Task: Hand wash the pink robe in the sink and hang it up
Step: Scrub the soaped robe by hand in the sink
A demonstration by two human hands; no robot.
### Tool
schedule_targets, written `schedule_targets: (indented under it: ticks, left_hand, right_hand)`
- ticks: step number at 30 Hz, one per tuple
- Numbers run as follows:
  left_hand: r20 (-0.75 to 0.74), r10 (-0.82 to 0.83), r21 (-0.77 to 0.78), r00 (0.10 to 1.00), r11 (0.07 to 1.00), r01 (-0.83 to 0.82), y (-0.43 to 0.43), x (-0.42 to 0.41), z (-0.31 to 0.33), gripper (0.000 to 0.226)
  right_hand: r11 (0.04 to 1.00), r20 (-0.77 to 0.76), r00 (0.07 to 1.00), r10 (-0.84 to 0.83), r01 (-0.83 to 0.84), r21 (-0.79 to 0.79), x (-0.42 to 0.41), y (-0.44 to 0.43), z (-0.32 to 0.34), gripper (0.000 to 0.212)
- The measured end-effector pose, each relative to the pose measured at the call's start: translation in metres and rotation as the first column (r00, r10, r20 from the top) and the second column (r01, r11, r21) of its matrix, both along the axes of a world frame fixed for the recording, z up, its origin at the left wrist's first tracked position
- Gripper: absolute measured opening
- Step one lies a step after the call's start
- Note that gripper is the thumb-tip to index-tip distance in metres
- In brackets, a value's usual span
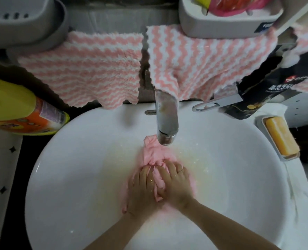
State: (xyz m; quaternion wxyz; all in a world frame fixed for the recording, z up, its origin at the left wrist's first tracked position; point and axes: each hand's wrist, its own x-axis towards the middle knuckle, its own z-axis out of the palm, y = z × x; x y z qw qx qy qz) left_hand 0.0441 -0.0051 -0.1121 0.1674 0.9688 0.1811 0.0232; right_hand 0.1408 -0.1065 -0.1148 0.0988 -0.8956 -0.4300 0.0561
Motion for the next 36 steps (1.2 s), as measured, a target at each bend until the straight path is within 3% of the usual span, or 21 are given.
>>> schedule_targets:
  ticks: [4, 8, 12, 14, 16, 17, 18, 20, 22, 23, 27, 32, 36]
  left_hand:
    - [0.066, 0.057, 0.041, 0.996, 0.997, -0.06, 0.009, 0.016, -0.006, 0.056]
    - [0.158, 0.06, 0.031, 0.986, 0.997, -0.066, 0.022, 0.034, -0.009, 0.033]
    - [-0.014, 0.034, -0.187, 0.999, 0.982, -0.036, 0.041, 0.047, 0.005, 0.043]
    - [-0.1, 0.066, -0.289, 0.993, 0.953, -0.092, 0.056, 0.054, 0.017, 0.053]
    - [-0.193, 0.164, -0.497, 0.967, 0.834, -0.24, 0.065, 0.056, 0.037, 0.055]
    - [-0.15, 0.155, -0.547, 0.976, 0.809, -0.212, 0.064, 0.051, 0.045, 0.061]
    - [-0.06, 0.097, -0.49, 0.993, 0.864, -0.114, 0.059, 0.043, 0.055, 0.072]
    - [0.033, -0.065, -0.216, 0.997, 0.974, 0.07, 0.042, 0.019, 0.056, 0.099]
    - [-0.083, -0.127, -0.034, 0.988, 0.992, 0.125, 0.025, 0.001, 0.04, 0.119]
    - [-0.121, -0.113, -0.002, 0.986, 0.994, 0.113, 0.018, -0.004, 0.03, 0.121]
    - [-0.07, 0.003, 0.011, 0.998, 1.0, -0.002, 0.006, 0.0, 0.007, 0.105]
    - [0.142, 0.09, 0.094, 0.986, 0.99, -0.103, 0.01, 0.012, -0.012, 0.048]
    - [0.242, 0.119, 0.065, 0.963, 0.988, -0.138, 0.024, 0.028, -0.014, 0.038]
  right_hand:
    - [0.997, -0.024, 0.999, 0.047, -0.045, 0.063, 0.015, 0.009, -0.003, 0.073]
    - [0.99, -0.027, 0.999, -0.039, 0.042, 0.138, 0.033, 0.025, -0.002, 0.029]
    - [0.979, -0.157, 0.967, -0.2, 0.203, 0.001, 0.047, 0.052, 0.024, 0.034]
    - [0.946, -0.367, 0.872, -0.324, 0.306, -0.109, 0.054, 0.061, 0.037, 0.039]
    - [0.887, -0.636, 0.669, -0.385, 0.458, -0.055, 0.06, 0.055, 0.046, 0.037]
    - [0.879, -0.704, 0.624, -0.339, 0.476, -0.001, 0.059, 0.046, 0.052, 0.036]
    - [0.902, -0.681, 0.68, -0.271, 0.426, 0.067, 0.053, 0.035, 0.061, 0.04]
    - [0.963, -0.467, 0.88, -0.087, 0.194, 0.185, 0.039, 0.014, 0.058, 0.062]
    - [0.988, -0.221, 0.973, 0.073, -0.041, 0.147, 0.027, 0.001, 0.043, 0.077]
    - [0.991, -0.19, 0.976, 0.107, -0.09, 0.095, 0.022, -0.001, 0.036, 0.079]
    - [0.998, -0.11, 0.992, 0.069, -0.068, 0.016, 0.016, 0.003, 0.012, 0.073]
    - [0.991, -0.018, 1.0, 0.015, -0.013, 0.137, 0.021, 0.017, -0.005, 0.05]
    - [0.982, -0.013, 1.0, -0.028, 0.03, 0.185, 0.03, 0.031, -0.008, 0.039]
